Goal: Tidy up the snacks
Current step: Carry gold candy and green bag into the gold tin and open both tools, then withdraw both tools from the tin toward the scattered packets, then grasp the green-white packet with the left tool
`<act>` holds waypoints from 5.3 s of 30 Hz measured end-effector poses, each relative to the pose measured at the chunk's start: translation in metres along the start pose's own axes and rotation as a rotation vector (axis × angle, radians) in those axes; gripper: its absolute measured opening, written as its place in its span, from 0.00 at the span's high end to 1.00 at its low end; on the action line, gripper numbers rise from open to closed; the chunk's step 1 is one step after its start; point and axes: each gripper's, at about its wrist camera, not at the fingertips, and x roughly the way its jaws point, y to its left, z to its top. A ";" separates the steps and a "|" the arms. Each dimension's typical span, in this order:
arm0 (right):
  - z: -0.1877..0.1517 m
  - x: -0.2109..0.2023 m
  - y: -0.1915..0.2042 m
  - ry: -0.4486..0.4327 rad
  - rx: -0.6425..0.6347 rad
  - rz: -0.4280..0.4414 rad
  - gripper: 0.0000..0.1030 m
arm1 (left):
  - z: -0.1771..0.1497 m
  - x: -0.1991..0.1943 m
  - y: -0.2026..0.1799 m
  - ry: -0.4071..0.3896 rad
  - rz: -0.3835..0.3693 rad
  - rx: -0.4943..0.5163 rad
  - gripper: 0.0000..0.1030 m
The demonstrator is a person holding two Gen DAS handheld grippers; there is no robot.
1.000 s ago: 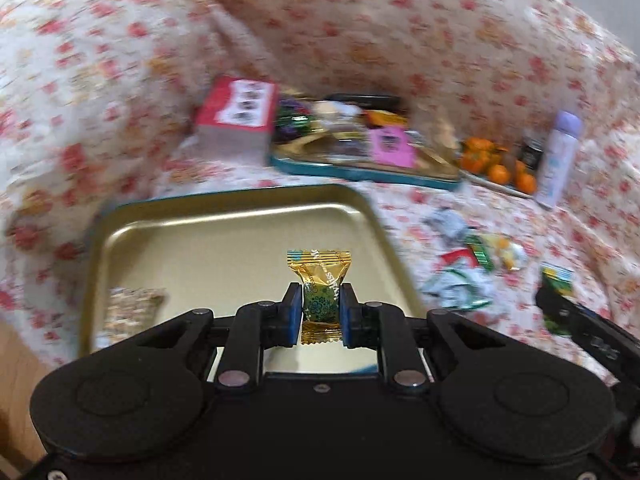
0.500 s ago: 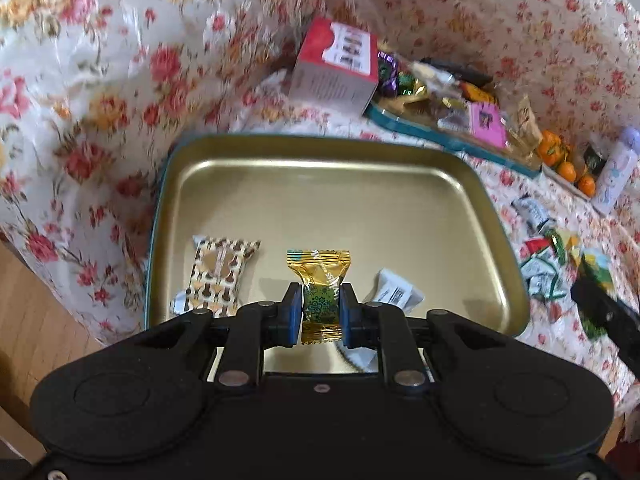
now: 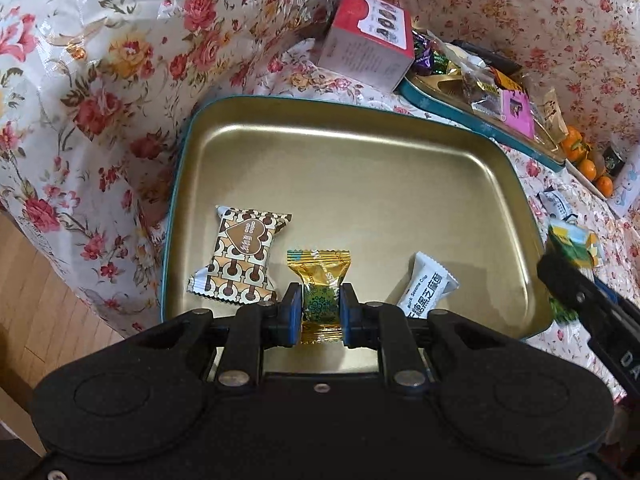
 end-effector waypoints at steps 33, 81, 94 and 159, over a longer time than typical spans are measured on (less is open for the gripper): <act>-0.011 0.037 0.013 0.052 -0.109 -0.105 0.68 | -0.002 0.001 -0.010 -0.019 0.078 0.051 0.68; -0.011 0.013 0.002 0.020 -0.069 -0.128 0.57 | -0.010 -0.006 -0.029 -0.078 0.148 0.141 0.67; -0.032 -0.020 -0.075 -0.039 0.000 -0.267 0.56 | -0.034 -0.016 -0.072 -0.149 0.094 0.298 0.67; 0.002 0.057 -0.244 -0.093 0.055 -0.304 0.48 | -0.008 0.073 -0.263 0.026 -0.038 0.296 0.66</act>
